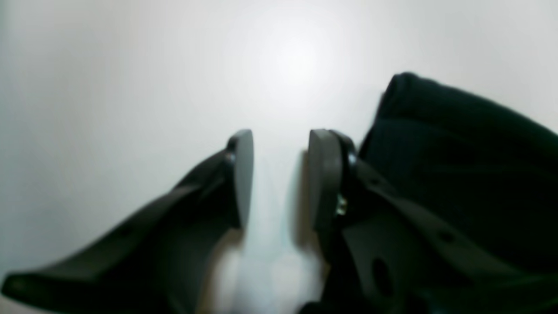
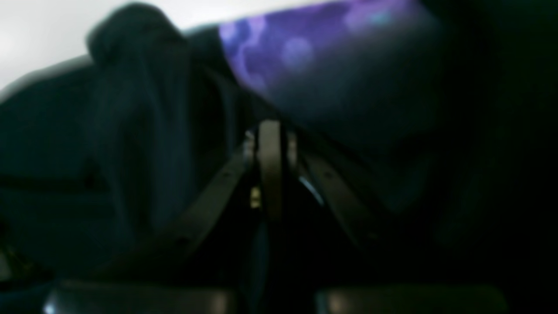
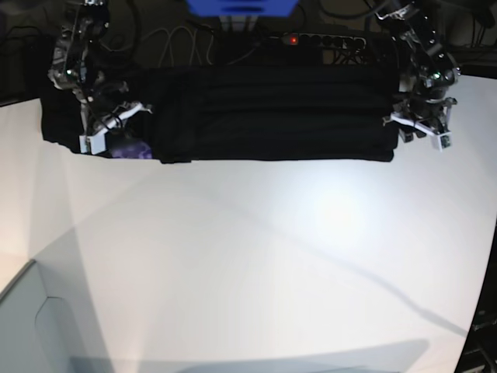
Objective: Fold the T-shirt properly
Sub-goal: 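Lift the shirt end with the right gripper and fold it inward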
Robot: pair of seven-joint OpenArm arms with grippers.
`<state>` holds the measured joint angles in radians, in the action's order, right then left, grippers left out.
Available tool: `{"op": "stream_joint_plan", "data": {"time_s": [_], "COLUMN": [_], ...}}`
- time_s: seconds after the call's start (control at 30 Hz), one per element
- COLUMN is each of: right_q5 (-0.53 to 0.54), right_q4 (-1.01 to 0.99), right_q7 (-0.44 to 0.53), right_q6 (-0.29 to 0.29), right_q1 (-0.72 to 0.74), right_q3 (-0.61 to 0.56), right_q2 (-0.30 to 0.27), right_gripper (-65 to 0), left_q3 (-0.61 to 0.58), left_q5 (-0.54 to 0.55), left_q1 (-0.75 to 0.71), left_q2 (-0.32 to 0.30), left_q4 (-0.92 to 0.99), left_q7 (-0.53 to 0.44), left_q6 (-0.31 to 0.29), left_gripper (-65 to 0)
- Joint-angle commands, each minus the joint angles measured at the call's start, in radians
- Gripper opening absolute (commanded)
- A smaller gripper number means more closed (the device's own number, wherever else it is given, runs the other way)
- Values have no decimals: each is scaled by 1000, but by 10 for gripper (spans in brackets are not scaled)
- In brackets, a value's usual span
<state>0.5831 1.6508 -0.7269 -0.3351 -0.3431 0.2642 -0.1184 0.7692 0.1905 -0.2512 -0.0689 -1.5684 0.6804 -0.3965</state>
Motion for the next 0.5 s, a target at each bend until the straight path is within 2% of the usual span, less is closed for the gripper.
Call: {"op": "stream_joint_plan", "data": {"time_s": [0.0, 0.1, 0.23, 0.47], "right_q5": [-68, -165, -249, -262], "right_q4": [-27, -80, -140, -274], "right_q7": [-10, 62, 89, 115], "right_q6": [4, 4, 4, 3], "right_q1": [12, 34, 78, 174], "right_q3": [-23, -75, -115, -122], "right_q2": [4, 36, 58, 62], "right_gripper": [-650, -650, -650, -650], "left_q3": [3, 3, 3, 8], "left_q5": [8, 8, 8, 4], "left_q1": [5, 5, 6, 8], "left_q2": [-13, -16, -19, -22], "left_q4": [-14, -13, -13, 12], "left_q7": [-24, -26, -26, -29], "left_q6": [-2, -2, 0, 0], "left_gripper": [-442, -442, -442, -442]}}
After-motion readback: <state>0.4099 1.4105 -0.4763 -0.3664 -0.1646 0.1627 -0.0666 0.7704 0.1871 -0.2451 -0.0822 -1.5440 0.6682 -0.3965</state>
